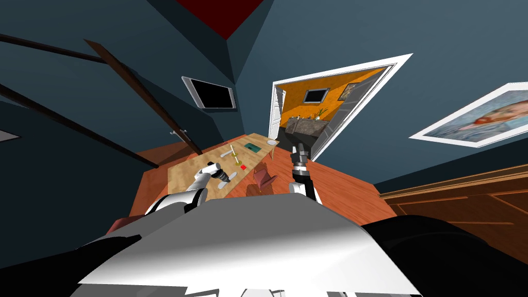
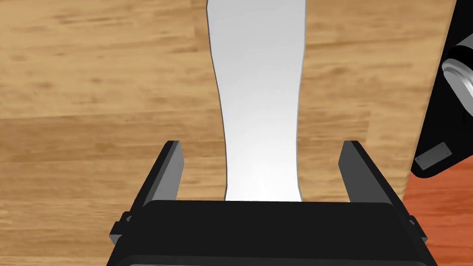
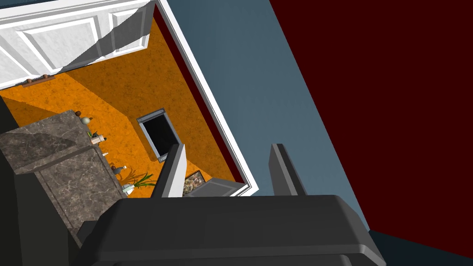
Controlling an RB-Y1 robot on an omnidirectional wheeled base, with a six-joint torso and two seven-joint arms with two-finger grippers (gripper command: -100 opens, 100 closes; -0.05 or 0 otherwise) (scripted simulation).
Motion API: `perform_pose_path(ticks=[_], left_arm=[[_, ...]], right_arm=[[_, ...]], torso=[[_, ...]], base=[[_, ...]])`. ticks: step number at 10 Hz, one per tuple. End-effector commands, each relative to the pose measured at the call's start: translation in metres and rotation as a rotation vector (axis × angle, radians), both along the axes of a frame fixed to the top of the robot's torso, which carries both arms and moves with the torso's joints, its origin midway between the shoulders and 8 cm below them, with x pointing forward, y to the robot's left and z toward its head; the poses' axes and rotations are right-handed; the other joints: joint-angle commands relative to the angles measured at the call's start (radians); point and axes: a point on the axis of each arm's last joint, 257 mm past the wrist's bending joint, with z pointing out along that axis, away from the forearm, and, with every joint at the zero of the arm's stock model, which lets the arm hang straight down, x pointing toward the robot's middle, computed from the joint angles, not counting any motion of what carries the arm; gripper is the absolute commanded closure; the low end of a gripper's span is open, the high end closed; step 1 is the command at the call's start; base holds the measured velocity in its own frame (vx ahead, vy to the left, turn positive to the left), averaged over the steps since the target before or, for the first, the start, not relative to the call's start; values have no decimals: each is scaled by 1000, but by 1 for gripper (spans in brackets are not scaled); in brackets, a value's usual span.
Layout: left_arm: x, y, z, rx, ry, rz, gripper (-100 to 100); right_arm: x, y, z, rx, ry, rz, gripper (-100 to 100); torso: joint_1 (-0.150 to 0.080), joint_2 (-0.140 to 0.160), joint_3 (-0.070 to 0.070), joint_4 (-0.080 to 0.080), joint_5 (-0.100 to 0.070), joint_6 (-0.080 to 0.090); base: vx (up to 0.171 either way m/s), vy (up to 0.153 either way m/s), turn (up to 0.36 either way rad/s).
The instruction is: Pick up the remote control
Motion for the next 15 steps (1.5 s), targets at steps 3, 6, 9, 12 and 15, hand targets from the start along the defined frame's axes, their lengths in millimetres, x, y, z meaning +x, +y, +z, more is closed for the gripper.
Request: perform_pose_path(ticks=[3,6,9,12,15], left_arm=[[-12,1,-3,-14,44,17,-100],[-16,-7,-16,-15,46,34,-100],[-18,-11,-22,-17,48,42,-100],[-18,-12,-23,-18,49,44,100],[-19,-12,-23,-18,49,43,0]], right_arm=[[0,0,0,0,0,0,0],[0,0,0,0,0,0,0],[0,0,0,0,0,0,0],[0,0,0,0,0,0,0],[0,0,0,0,0,0,0]], torso=[[1,1,1,0,0,0],[2,4,2,1,0,0],[3,4,2,1,1,0],[2,3,2,1,1,0],[2,2,1,1,0,0]], base=[[35,2,-15],[-5,31,-54],[-2,39,-46],[0,0,0],[0,0,0]])
